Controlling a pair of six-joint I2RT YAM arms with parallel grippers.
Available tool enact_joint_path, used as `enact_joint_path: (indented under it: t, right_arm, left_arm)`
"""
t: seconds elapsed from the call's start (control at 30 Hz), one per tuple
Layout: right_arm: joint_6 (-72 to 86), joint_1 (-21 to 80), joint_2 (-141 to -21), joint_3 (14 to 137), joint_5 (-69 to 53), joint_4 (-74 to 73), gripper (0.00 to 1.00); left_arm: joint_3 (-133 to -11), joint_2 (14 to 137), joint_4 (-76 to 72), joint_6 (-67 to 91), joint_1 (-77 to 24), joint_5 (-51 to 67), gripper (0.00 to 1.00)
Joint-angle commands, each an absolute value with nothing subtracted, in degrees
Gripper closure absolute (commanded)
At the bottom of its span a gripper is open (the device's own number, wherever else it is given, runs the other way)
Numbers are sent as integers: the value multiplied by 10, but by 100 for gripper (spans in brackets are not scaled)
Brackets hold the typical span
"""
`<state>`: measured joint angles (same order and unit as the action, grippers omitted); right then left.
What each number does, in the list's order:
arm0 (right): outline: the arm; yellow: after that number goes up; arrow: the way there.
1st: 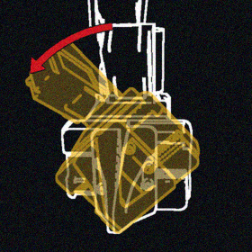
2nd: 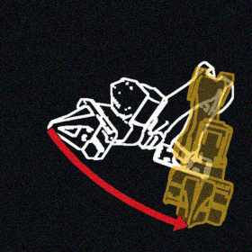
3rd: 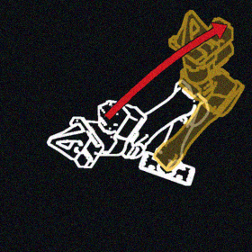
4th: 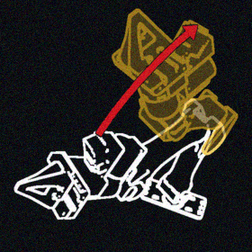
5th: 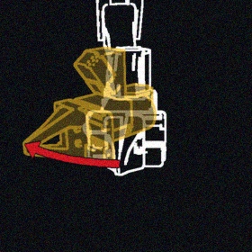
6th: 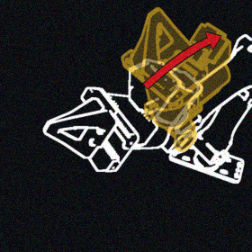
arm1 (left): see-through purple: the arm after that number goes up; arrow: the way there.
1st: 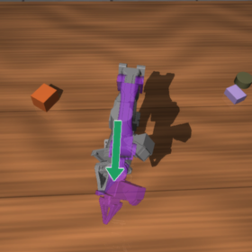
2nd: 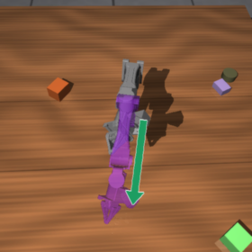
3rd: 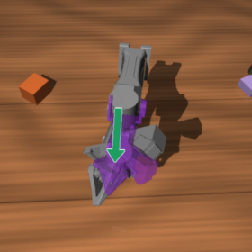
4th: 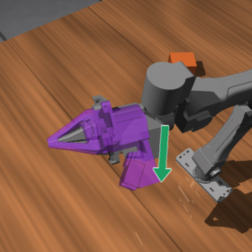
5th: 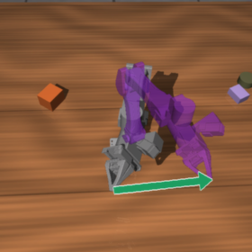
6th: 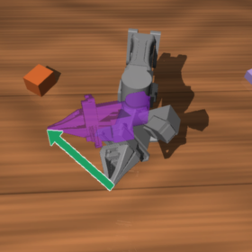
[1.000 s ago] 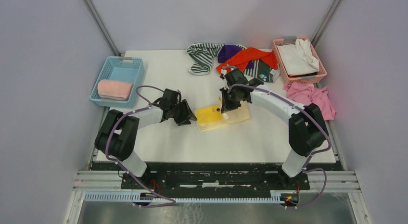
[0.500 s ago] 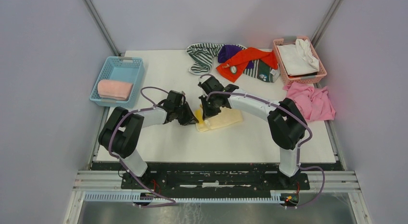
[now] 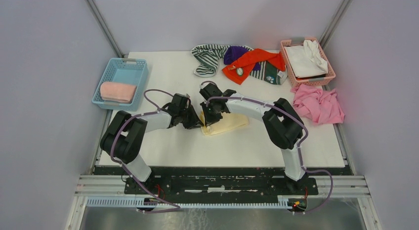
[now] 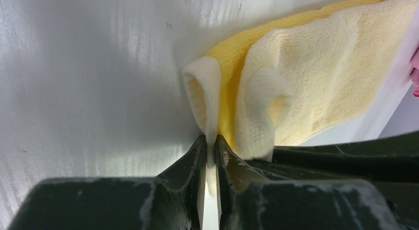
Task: Roll the towels
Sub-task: Fold the towel at the center of the board.
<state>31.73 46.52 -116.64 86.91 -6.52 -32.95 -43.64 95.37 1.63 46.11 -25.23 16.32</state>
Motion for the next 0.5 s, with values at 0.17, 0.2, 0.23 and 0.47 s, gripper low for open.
enact_joint_path:
  t: [0.17, 0.2, 0.23, 0.47]
  right_arm:
    - [335, 468, -1159, 894, -45, -288, 86]
    - [336, 468, -1161, 898, -45, -288, 87]
    - [338, 469, -1164, 902, -45, -289, 88]
    - [353, 468, -1180, 898, -51, -276, 89]
  left_arm:
    - [-412, 930, 33, 467, -256, 129, 80]
    - [-410, 930, 32, 468, -257, 129, 81]
    - [-410, 930, 31, 469, -257, 129, 81]
    - [-408, 934, 26, 471, -264, 121, 84]
